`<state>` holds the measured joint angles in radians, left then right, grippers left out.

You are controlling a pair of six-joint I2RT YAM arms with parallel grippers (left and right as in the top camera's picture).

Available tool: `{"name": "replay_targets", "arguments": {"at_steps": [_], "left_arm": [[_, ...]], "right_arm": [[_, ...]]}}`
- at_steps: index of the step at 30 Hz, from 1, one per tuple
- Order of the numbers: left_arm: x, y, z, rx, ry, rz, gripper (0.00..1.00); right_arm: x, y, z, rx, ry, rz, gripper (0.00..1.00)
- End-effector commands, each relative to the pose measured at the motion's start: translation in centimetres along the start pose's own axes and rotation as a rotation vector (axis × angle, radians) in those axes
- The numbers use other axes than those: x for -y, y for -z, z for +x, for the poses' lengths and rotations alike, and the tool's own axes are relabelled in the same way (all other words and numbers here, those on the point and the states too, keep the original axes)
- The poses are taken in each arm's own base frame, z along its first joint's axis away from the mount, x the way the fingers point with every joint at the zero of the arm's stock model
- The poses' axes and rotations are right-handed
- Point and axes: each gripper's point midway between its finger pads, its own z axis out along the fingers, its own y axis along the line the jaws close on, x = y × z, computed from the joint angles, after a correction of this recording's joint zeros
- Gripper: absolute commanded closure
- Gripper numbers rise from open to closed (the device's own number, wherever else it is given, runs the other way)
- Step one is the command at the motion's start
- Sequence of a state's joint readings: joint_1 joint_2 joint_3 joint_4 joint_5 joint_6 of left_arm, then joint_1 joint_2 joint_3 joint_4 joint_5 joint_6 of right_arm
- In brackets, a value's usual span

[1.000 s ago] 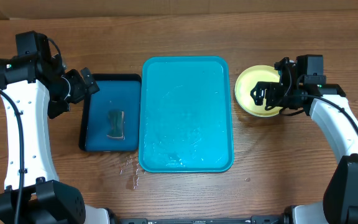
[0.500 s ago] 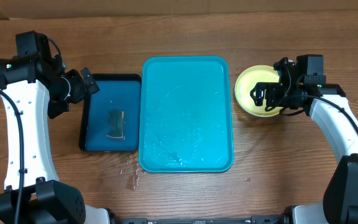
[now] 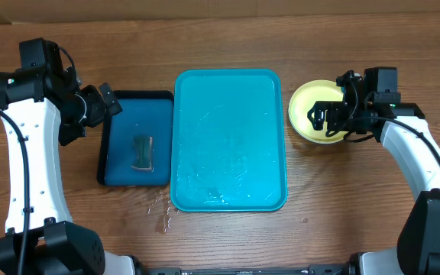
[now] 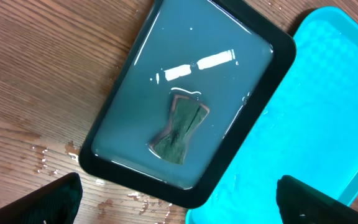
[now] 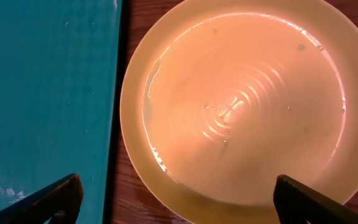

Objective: Clean dirty plates on tray and stack at the side

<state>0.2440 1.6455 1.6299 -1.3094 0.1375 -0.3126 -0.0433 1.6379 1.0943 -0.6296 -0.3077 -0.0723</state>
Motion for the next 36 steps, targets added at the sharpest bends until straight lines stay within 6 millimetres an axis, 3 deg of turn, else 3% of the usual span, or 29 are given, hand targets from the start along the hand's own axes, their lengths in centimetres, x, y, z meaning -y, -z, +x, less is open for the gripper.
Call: {"name": "replay_targets", "arguments": {"at_steps": [1,9,15,20,26,29,36], "left_arm": [[0.1,1.0,-0.6,0.040,0.003,0.004,0.00],[0.0,1.0,-0.6,0.041,0.005,0.001,0.00],[0.0,1.0,-0.6,0.041,0.005,0.002,0.00],[0.0,1.0,-0.6,0.041,0.005,0.002,0.00],[0.0,1.0,-0.6,0.042,0.005,0.001,0.00],[0.0,1.0,-0.6,0.042,0.005,0.001,0.00],[0.0,1.0,-0.7,0.042,0.005,0.001,0.00]], "right_arm": [[-0.4,0.3,-0.9,0.023,0.019,-0.010,0.00],[-0.5,0.4,-1.0,0.025,0.020,-0.010,0.00],[-1.7,2.5,-2.1,0.089,0.054,-0.017,0.00],[-4.5,6.9,-3.7,0.216,0.125,-0.034,0.00],[-7.1,14.3,-5.0,0.419,0.197,-0.041,0.00],[-8.2,18.0,-5.1,0.518,0.229,-0.043,0.00],[-10.2,24.4,-3.9,0.685,0.283,-0.046,0.00]]}}
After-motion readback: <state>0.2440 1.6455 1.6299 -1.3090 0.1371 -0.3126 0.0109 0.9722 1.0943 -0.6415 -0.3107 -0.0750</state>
